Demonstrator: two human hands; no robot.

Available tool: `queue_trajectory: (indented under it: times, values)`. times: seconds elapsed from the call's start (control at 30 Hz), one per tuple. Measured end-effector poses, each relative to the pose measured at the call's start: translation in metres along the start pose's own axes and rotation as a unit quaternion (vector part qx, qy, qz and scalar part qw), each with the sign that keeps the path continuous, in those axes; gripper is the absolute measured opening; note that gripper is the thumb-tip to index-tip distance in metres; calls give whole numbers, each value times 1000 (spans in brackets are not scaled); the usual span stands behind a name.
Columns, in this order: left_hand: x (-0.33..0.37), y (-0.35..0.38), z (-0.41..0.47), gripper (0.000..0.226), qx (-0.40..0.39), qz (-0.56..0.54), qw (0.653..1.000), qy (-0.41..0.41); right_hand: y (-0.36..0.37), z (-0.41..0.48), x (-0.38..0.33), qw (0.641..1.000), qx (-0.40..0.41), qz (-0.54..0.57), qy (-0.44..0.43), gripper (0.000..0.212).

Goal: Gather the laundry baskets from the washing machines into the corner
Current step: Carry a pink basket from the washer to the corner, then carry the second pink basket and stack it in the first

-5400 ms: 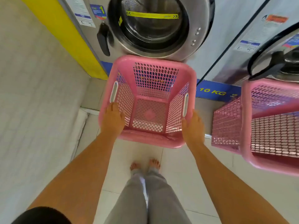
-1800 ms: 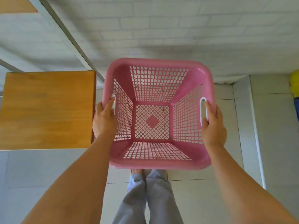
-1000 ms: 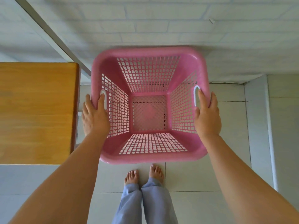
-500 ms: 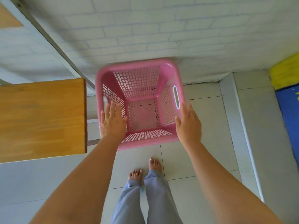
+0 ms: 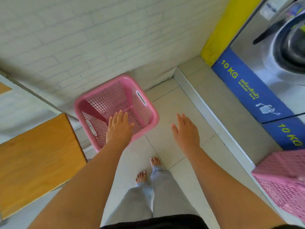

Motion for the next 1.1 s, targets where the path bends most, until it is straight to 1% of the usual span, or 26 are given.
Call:
queue_trajectory:
  times: [0.17, 0.3, 0.47, 0.63, 0.9, 1.1]
  values:
    - [61, -14, -10, 57, -9, 37, 993, 113, -22, -56, 51, 995, 37, 33, 84, 56]
    - [119, -11, -16, 56, -22, 93, 973, 210, -28, -96, 98, 983, 59, 64, 160, 55]
    - [207, 10, -34, 59, -65, 124, 945, 294, -29, -154, 166, 953, 87, 122, 264, 56]
    - [303, 41, -67, 60, -72, 135, 913, 378, -32, -222, 239, 920, 112, 143, 348, 56]
    - [456, 93, -149, 60, -98, 128, 875, 457, -45, -327, 366, 868, 159, 173, 438, 53]
    - [550, 127, -198, 58, -104, 125, 858, 486, -45, -384, 441, 832, 191, 196, 483, 52]
Point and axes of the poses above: each hand's wrist, its own z-axis towards the middle knuckle, its own y-axis out of the palm, x = y × z, the point moved 3 cm from there along z, towards the middle knuckle, and after that the axes turned 2 degrees about y, right-handed, at the moved point
